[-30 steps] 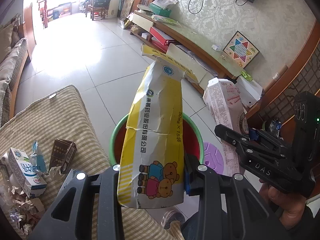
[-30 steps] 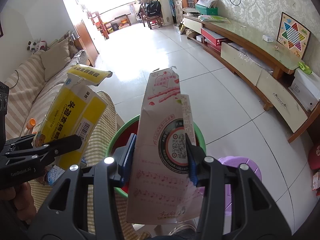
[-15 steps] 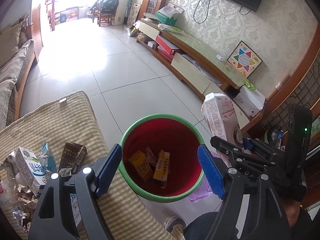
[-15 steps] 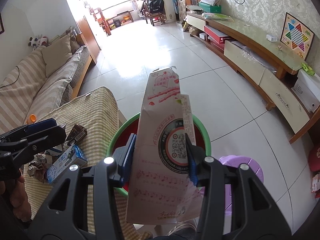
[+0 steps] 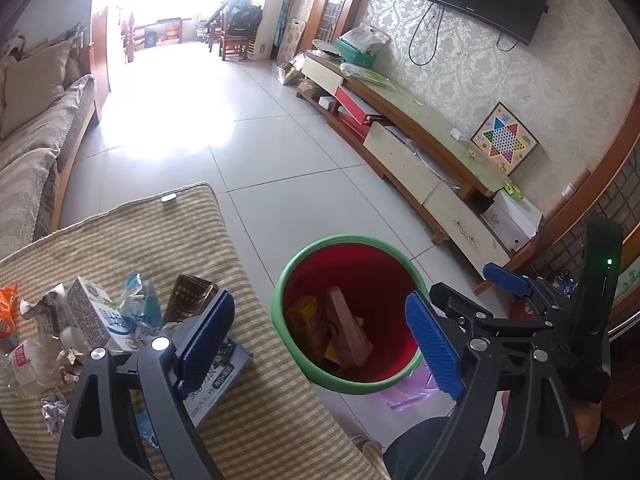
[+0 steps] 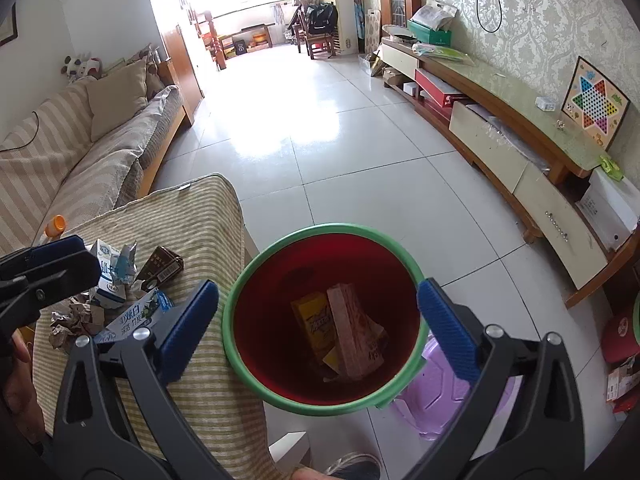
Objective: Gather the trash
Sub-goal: 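Move both tools back over the table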
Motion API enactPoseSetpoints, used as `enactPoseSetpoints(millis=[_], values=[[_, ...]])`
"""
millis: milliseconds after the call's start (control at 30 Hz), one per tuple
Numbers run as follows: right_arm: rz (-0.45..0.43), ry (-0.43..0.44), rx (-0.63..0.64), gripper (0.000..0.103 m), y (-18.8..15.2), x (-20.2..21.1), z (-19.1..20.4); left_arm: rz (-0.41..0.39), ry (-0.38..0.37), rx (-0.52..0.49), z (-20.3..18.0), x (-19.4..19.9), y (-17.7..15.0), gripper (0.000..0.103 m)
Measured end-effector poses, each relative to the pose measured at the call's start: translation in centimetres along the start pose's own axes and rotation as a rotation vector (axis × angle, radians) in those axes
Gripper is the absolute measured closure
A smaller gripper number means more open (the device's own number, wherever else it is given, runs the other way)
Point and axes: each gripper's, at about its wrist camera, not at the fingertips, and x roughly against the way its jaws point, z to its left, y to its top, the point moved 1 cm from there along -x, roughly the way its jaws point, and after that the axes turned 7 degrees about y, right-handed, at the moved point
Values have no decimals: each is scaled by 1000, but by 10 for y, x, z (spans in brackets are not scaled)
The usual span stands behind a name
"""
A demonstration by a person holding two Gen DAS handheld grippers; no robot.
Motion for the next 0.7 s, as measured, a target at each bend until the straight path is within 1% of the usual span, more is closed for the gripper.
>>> enactPoseSetpoints(millis=[33,67,133,200,367,500,700], values=[[7,-13,5,5,1,0,3,-7,20,4,4,4,-1,10],[19,-24,11,5,1,-1,6,-15,39,6,9,8,-2,8],[36,-33,26,5,0,-2,14,-27,50,12,17,16,-4,8],[36,-41,42,5,-3,1,24,-33,63,22,25,25,-7,8],[57,-27,69,5,-8,8,55,-58,86,61,51,51,-18,8],[59,-37,101,5,-12,17,88,-78,114,90,77,75,-34,8],[43,-17,190,5,-16,30,142,-103,164,148,122,112,-61,8]])
